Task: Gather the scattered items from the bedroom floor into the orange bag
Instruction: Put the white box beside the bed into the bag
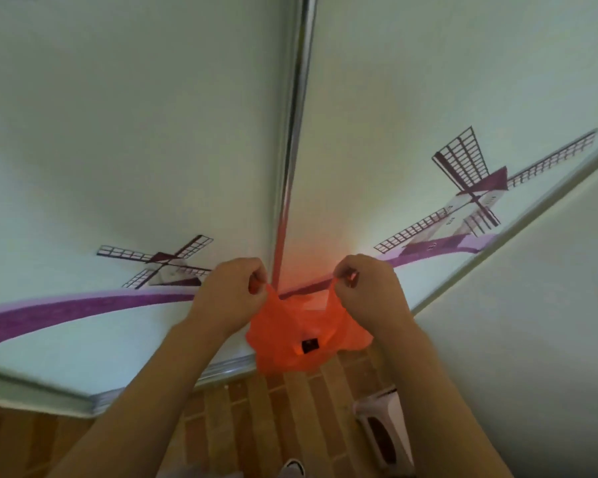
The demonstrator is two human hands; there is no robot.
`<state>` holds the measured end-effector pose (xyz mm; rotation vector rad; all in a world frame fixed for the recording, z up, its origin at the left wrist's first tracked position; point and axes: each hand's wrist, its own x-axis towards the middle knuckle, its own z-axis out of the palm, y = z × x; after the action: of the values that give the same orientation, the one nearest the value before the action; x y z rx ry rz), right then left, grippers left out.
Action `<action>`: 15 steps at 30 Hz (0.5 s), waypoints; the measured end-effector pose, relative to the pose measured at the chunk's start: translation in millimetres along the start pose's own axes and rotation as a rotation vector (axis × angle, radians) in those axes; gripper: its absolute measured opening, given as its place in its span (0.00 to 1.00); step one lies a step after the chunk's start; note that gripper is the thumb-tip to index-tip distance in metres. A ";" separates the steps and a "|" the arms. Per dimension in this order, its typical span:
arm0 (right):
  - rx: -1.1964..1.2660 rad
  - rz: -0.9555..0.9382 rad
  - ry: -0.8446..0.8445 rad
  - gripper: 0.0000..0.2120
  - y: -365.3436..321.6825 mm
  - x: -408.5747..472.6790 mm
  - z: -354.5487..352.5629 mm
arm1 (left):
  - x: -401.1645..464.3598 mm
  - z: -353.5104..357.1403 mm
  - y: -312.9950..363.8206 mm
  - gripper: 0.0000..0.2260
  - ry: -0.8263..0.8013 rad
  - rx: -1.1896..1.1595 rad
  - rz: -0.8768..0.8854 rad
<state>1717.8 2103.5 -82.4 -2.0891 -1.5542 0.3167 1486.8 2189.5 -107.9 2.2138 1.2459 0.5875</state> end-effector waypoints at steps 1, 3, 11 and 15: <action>0.013 -0.013 -0.025 0.08 -11.1 3.9 6.6 | -5.9 -9.5 -9.1 0.05 0.015 -0.001 -0.023; 0.027 -0.041 -0.071 0.09 -36.2 10.9 19.6 | -17.4 -30.0 -27.8 0.06 0.039 -0.006 -0.078; 0.042 -0.221 -0.190 0.08 -163.9 23.7 94.5 | -75.1 -111.8 -111.5 0.05 0.186 -0.009 -0.219; 0.058 -0.299 -0.249 0.07 -232.7 18.6 140.6 | -114.4 -156.0 -164.0 0.05 0.277 -0.017 -0.290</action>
<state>1465.9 2207.2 -75.6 -1.7919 -1.9482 0.5201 1233.3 2197.7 -105.0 1.9333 1.6592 0.8001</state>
